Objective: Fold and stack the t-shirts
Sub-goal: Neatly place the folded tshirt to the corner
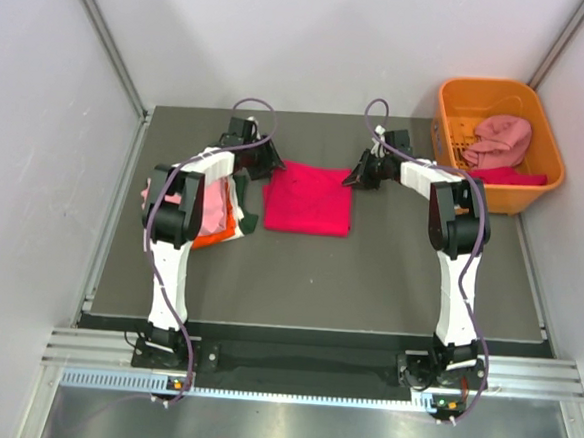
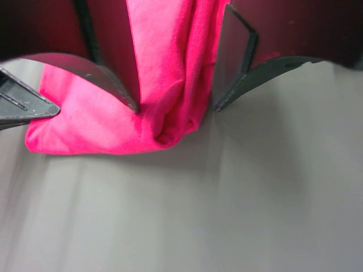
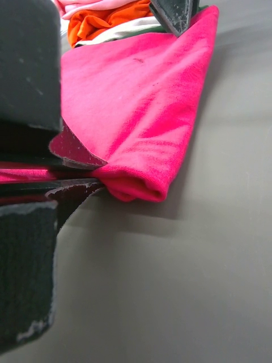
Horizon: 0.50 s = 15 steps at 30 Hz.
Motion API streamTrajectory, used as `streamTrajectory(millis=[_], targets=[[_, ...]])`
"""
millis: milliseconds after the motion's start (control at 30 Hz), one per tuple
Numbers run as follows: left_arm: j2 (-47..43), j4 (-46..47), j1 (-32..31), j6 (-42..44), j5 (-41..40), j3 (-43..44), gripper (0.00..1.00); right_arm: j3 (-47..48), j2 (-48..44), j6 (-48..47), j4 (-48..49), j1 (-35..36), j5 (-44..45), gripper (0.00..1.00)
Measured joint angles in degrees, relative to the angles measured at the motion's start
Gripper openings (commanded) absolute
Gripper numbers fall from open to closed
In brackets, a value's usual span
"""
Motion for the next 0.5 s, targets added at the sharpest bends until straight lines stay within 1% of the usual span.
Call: streamTrajectory(millis=[100, 133, 233, 267, 333, 500], targets=[[0.42, 0.39, -0.5, -0.59, 0.46, 0.0, 0.51, 0.0, 0.0, 0.02, -0.02, 0.0, 0.0, 0.0], [0.81, 0.33, -0.79, -0.66, 0.74, 0.55, 0.42, 0.02, 0.0, 0.02, -0.02, 0.02, 0.0, 0.0], [2.6, 0.22, -1.53, -1.2, 0.92, 2.16, 0.22, 0.07, 0.0, 0.0, -0.09, 0.04, 0.02, 0.0], [2.97, 0.31, -1.66, -1.2, 0.94, 2.43, 0.12, 0.07, 0.0, 0.0, -0.11, 0.07, 0.04, 0.0], [3.23, 0.33, -1.7, -1.53, 1.2, 2.58, 0.0, 0.07, 0.0, -0.02, -0.15, 0.09, 0.04, 0.0], [2.8, 0.9, -1.66, -1.31, 1.66, 1.84, 0.0, -1.18, -1.18, -0.17, 0.11, 0.17, 0.66, 0.0]])
